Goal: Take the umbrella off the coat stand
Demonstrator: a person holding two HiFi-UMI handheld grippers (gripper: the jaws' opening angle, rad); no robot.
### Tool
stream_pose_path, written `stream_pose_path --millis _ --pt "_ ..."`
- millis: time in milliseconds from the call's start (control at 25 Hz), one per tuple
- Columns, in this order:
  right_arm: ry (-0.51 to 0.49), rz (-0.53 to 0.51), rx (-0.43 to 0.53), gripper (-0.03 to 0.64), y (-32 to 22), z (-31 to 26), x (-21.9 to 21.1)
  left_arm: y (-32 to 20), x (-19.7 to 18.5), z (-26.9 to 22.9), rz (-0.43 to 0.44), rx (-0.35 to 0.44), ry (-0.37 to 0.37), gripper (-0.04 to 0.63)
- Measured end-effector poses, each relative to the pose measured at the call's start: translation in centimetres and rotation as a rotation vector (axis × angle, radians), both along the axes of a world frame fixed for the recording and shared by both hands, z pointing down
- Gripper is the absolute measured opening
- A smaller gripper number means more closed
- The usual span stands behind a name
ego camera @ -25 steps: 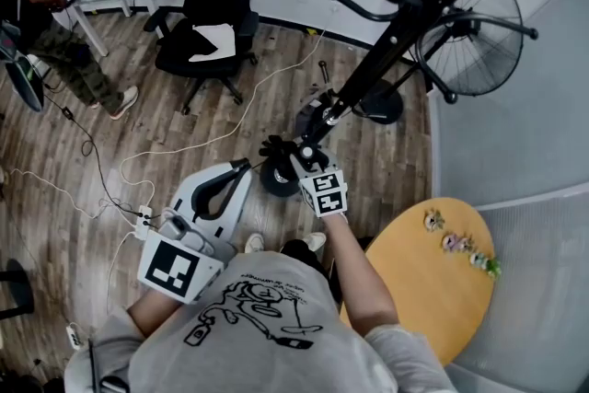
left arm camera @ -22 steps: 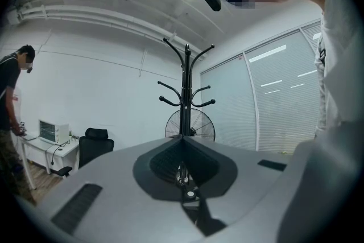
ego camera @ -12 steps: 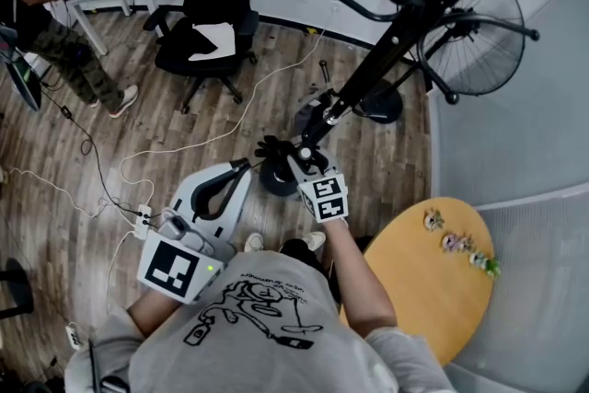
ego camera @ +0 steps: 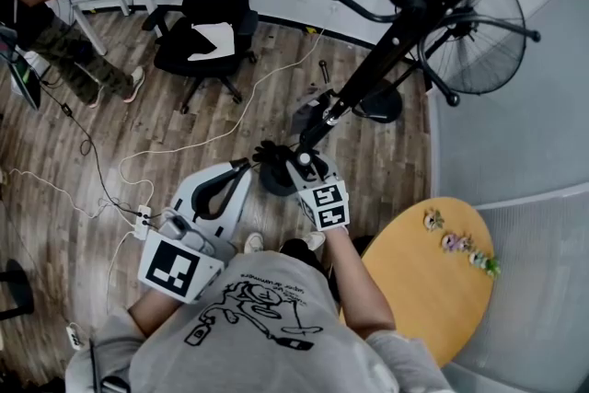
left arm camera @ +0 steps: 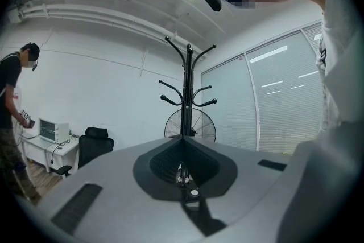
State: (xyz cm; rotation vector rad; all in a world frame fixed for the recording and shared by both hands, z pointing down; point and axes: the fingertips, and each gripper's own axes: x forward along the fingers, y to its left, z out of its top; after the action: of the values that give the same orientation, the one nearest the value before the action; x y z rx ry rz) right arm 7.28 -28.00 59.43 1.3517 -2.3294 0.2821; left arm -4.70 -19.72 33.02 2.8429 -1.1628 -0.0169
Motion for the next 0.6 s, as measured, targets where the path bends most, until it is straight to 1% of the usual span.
stream_pose_path --millis 240,600 --pt "-0.017 -0.002 0.006 0.216 1.0 -1.7 0.0 -0.4 0.2 0.1 0.003 0.0 0.006 0.008" --pt "-0.015 -0.01 0.024 0.216 2.6 -5.4 0.6 -0.6 0.6 0.2 0.011 -0.005 0.007 0.008"
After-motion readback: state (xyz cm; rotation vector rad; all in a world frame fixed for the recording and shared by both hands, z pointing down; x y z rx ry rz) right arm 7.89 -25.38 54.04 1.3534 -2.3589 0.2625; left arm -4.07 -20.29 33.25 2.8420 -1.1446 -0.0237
